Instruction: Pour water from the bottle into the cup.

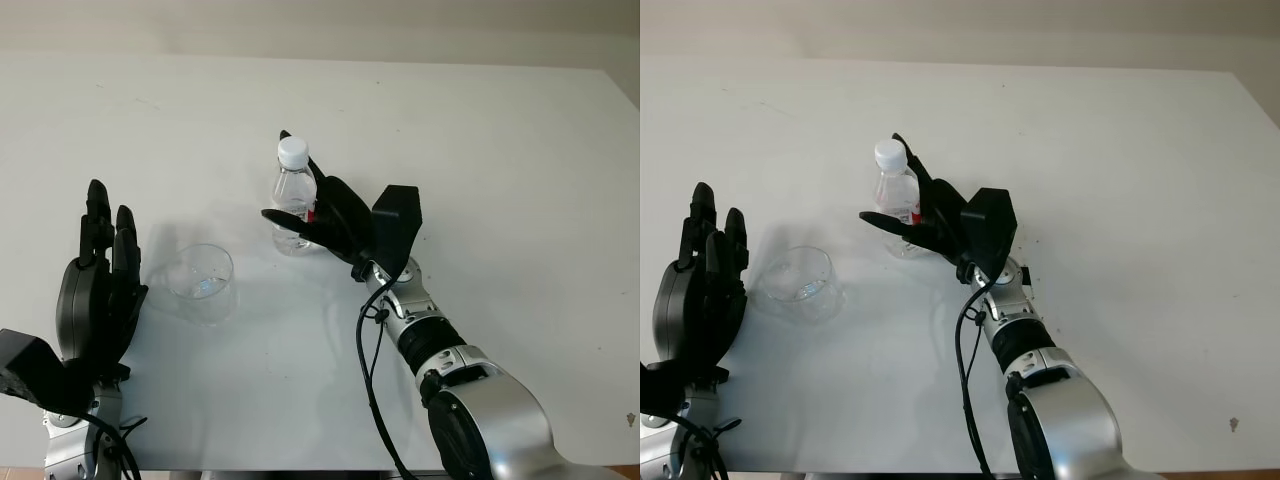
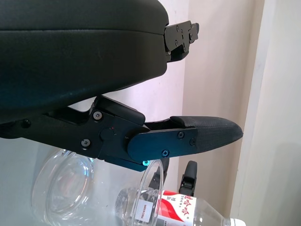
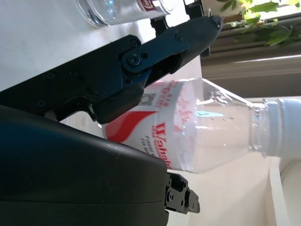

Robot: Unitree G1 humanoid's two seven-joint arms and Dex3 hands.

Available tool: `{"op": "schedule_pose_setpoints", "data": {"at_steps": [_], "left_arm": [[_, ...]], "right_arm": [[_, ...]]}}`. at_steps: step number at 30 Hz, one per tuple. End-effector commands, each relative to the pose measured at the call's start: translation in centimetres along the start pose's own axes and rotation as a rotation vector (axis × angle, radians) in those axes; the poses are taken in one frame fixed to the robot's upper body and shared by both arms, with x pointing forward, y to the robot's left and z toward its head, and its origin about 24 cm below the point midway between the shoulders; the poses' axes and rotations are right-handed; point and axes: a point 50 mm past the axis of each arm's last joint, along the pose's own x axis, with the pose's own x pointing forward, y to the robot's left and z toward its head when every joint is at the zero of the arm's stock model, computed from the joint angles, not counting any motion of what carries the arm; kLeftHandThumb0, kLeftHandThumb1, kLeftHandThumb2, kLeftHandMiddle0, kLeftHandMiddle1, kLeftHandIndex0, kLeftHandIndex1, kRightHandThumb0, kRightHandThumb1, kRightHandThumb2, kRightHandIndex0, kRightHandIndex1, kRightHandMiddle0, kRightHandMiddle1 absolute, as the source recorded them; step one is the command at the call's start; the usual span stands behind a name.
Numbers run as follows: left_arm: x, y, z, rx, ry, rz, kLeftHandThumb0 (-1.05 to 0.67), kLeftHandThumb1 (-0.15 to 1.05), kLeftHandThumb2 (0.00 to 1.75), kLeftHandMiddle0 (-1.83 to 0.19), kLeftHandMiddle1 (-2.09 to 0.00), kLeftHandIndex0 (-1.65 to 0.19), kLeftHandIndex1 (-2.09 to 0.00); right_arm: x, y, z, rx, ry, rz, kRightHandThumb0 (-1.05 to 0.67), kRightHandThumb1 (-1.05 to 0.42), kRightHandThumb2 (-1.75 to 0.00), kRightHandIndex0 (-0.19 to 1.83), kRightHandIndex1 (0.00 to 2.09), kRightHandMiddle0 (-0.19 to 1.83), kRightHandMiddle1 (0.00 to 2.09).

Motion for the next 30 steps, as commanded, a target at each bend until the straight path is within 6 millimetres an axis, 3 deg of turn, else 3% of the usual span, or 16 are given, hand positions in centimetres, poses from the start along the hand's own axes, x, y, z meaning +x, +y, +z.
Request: {"op": "schedule_pose_setpoints", "data": {"at_steps": [1,2,3,6,11,13,14,19,30], "left_arm": [[-0.5,0.1,-0.8,-0.016,0.030,0.011,-0.79,1.05,0.48,0.18,-0.05,0.19,-0.04],[-0.5,0.1,-0.8,-0.014,0.031,0.011,-0.79,1.05,0.48,0.18,-0.05,0.19,-0.04],[-0.6,0.1,-0.8,-0.014,0.030,0.012,-0.79,1.05,0.49,0.18,-0.05,0.19,-0.04],[-0.6,0.0,-0.9,-0.015,0.029,0.015,-0.79,1.05,0.49,0.18,-0.05,0.19,-0.04],[-0.7,0.1,-0.9,-0.009,0.029,0.017,-0.78,1.05,0.50,0.18,-0.05,0.19,-0.02],[-0.7,0.0,-0.9,-0.009,0.029,0.017,-0.79,1.05,0.50,0.18,-0.05,0.19,-0.02],[-0.7,0.0,-0.9,-0.009,0.029,0.018,-0.79,1.05,0.50,0.18,-0.05,0.19,-0.02],[-0.8,0.1,-1.0,-0.011,0.026,0.016,-0.78,1.05,0.50,0.19,-0.05,0.19,-0.02],[-0.6,0.0,-1.1,-0.017,0.025,0.022,-0.79,1.05,0.49,0.18,-0.06,0.19,-0.02]], "right_arm": [[1.0,1.0,0.8,0.024,-0.037,-0.011,-0.59,-0.87,-0.05,0.02,0.12,0.11,0.17],[1.1,1.0,0.8,0.024,-0.037,-0.029,-0.51,-0.88,-0.05,0.13,0.20,0.11,0.42],[1.2,1.1,0.9,0.021,-0.036,-0.041,-0.44,-0.90,-0.05,0.23,0.32,0.02,0.86],[1.4,1.4,1.0,-0.023,-0.037,-0.047,-0.37,-0.91,-0.05,0.15,0.78,-0.05,1.27],[1.7,1.8,1.3,-0.078,-0.043,-0.034,-0.41,-0.89,-0.05,0.20,1.18,0.05,1.39],[1.7,1.9,1.3,-0.084,-0.048,-0.032,-0.40,-0.90,-0.06,0.27,1.54,0.18,1.60],[1.7,2.0,1.3,-0.100,-0.047,-0.036,-0.40,-0.91,-0.06,0.31,1.63,0.23,1.66],[1.8,2.2,1.0,-0.196,-0.009,-0.074,-0.54,-1.01,-0.07,0.68,1.97,0.51,2.01],[1.7,2.2,0.9,-0.303,-0.002,-0.061,-0.49,-1.05,-0.39,1.21,2.09,1.04,2.09]]}}
